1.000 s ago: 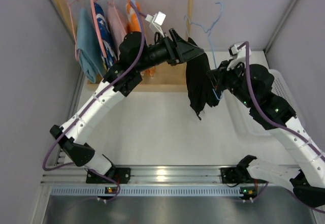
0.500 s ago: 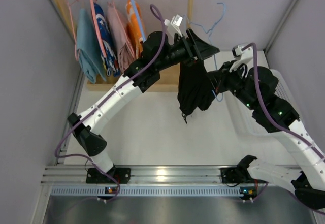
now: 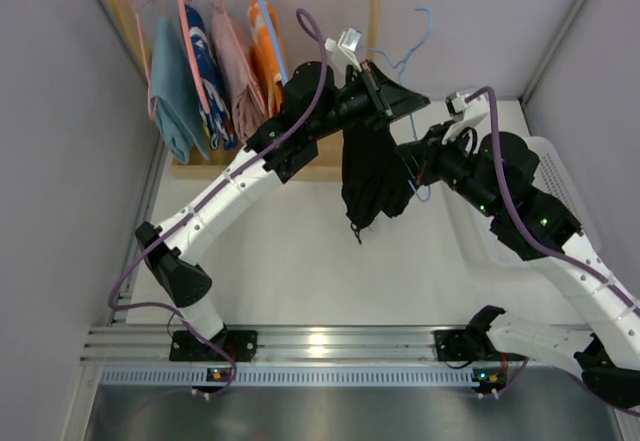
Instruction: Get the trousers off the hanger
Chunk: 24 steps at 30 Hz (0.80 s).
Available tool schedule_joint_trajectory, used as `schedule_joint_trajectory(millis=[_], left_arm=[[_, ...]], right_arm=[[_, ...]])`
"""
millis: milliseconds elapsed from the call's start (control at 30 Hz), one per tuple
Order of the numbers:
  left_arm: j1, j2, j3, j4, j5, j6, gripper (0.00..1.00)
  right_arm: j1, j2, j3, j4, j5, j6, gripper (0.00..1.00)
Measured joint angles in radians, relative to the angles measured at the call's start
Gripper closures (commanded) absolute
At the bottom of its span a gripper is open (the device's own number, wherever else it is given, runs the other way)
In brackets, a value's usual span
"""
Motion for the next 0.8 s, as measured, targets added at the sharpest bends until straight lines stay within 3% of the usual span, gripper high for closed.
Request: schedule_joint_trajectory(millis=[33, 133, 167, 300, 467, 600, 800], left_arm=[[0.0, 0.0, 0.0, 0.0, -0.003, 0.0, 1.0], [0.002, 0.0, -0.002, -0.001, -0.007, 0.002, 1.0], [0.002, 0.0, -0.005, -0.002, -0.008, 0.002, 1.0], [0.005, 0.0, -0.033, -0.003, -0.002, -0.018, 1.0], [0.019, -0.009, -0.083, -0.002, 0.023, -0.027, 1.0], [0.037, -0.026, -0.111, -0.002, 0.046, -0.03, 1.0], [0.042, -0.068, -0.127, 0.024, 0.089, -0.031, 1.0]], right_arm=[[0.0, 0.0, -0.004, 0.008, -0.001, 0.0, 1.0], [0.0, -0.001, -0.014, 0.028, -0.008, 0.0, 0.69], [0.002, -0.003, -0.017, 0.034, -0.015, -0.003, 0.53], [0.006, -0.019, -0.029, 0.063, -0.009, -0.027, 0.32], [-0.006, -0.087, -0.066, 0.081, 0.021, -0.077, 0.26], [-0.025, -0.18, -0.112, 0.086, 0.044, -0.118, 0.27], [-0.156, -0.314, -0.188, 0.079, 0.043, -0.144, 0.26]])
